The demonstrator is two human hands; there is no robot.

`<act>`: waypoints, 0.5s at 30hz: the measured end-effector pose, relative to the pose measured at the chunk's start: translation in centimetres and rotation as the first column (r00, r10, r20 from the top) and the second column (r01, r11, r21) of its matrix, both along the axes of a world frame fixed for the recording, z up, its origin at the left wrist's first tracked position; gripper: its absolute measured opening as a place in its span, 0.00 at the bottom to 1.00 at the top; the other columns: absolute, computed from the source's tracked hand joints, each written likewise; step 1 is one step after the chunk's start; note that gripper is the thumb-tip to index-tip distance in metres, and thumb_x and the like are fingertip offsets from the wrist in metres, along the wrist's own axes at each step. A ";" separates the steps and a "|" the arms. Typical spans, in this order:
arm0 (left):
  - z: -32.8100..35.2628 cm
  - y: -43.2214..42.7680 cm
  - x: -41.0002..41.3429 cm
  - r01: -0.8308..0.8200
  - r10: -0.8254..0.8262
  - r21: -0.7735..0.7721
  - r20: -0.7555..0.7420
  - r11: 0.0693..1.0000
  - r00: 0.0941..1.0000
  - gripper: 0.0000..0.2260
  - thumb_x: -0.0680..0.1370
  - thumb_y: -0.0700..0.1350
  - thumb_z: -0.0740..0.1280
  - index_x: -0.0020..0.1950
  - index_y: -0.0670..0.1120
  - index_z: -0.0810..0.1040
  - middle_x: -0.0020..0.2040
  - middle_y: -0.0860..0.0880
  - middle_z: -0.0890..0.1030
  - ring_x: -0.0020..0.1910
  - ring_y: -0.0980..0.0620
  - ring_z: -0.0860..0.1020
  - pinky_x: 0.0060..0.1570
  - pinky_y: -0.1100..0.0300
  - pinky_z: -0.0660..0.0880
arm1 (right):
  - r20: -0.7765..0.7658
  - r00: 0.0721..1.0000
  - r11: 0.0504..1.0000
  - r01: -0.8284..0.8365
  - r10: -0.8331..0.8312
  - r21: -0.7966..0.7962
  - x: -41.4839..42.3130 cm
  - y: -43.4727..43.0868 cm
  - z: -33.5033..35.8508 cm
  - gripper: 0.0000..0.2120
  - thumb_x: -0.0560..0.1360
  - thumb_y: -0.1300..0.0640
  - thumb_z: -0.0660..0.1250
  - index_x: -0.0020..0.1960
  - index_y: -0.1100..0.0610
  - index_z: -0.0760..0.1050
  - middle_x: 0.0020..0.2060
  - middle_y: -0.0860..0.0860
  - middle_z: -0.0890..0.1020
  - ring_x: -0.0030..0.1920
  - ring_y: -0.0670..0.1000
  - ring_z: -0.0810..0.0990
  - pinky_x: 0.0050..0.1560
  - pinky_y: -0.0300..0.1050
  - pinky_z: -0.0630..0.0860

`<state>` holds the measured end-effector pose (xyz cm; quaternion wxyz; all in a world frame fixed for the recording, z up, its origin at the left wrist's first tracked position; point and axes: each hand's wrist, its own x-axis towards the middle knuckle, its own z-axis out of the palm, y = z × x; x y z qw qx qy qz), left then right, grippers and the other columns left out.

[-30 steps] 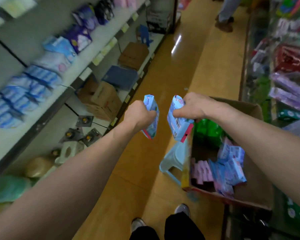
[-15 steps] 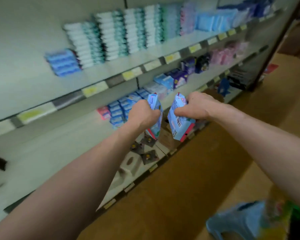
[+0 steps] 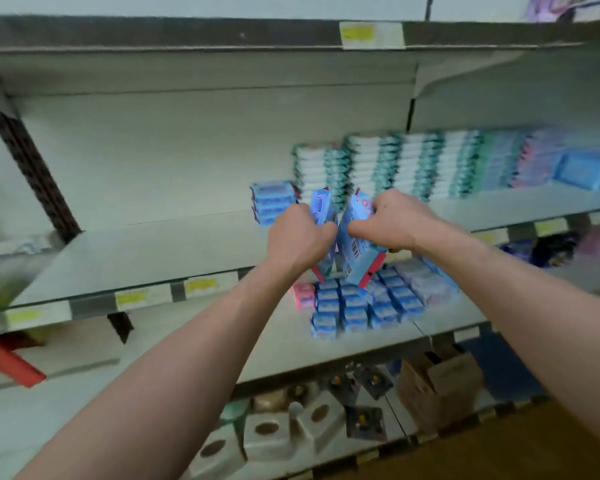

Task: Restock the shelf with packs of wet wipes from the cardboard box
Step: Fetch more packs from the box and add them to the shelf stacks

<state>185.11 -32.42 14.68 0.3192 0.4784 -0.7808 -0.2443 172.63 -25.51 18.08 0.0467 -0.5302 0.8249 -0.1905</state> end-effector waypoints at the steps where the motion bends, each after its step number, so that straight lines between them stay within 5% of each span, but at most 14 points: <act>1: 0.4 -0.6 -0.2 -0.028 0.027 -0.004 -0.006 1.000 1.000 0.08 0.74 0.46 0.65 0.37 0.44 0.71 0.33 0.49 0.74 0.36 0.45 0.72 0.31 0.57 0.64 | -0.006 1.000 1.000 -0.016 0.016 -0.001 -0.1 -1.0 0.4 0.13 0.70 0.46 0.66 0.37 0.56 0.72 0.32 0.53 0.78 0.38 0.57 0.77 0.31 0.41 0.67; 4: 1.2 -2.4 -1.1 -0.087 0.088 0.024 -0.041 0.996 0.995 0.08 0.73 0.46 0.66 0.37 0.45 0.72 0.31 0.51 0.73 0.35 0.46 0.73 0.30 0.59 0.66 | 0.003 0.997 0.997 -0.075 0.075 -0.002 -0.7 -4.2 1.5 0.14 0.71 0.46 0.65 0.36 0.55 0.71 0.31 0.52 0.79 0.33 0.54 0.78 0.34 0.42 0.71; 7: 1.6 -4.2 -1.9 -0.131 0.148 0.111 -0.165 0.985 0.975 0.05 0.73 0.46 0.66 0.39 0.46 0.77 0.37 0.48 0.80 0.42 0.44 0.79 0.40 0.56 0.77 | -0.003 0.990 0.990 -0.139 0.139 -0.004 -1.5 -7.2 2.1 0.15 0.72 0.45 0.64 0.34 0.54 0.70 0.31 0.52 0.79 0.31 0.54 0.78 0.35 0.42 0.72; 15: 1.5 -6.7 -1.7 0.144 0.173 0.448 -0.593 0.882 0.786 0.06 0.76 0.45 0.63 0.52 0.48 0.76 0.50 0.42 0.83 0.50 0.40 0.82 0.51 0.46 0.80 | 0.111 0.969 0.975 -0.218 0.221 -0.044 -0.8 -13.7 2.9 0.12 0.72 0.46 0.64 0.37 0.55 0.73 0.31 0.51 0.80 0.30 0.52 0.79 0.33 0.40 0.74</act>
